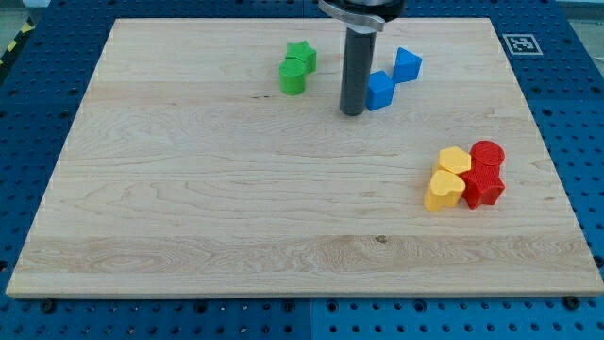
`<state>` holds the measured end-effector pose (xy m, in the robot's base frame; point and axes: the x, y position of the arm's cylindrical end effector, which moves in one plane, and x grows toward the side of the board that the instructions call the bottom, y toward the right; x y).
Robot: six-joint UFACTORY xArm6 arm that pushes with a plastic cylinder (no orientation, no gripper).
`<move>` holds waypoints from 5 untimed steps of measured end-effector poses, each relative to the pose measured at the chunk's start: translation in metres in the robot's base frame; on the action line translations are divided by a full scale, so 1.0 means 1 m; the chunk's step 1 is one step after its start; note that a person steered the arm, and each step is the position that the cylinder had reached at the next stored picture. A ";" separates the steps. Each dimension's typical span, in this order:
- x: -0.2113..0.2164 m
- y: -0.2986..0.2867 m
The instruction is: Separate the blue blocks from the green blocks
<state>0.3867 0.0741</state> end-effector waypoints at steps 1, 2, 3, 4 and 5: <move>-0.010 0.042; -0.016 0.047; -0.016 0.022; -0.006 0.021; 0.009 0.041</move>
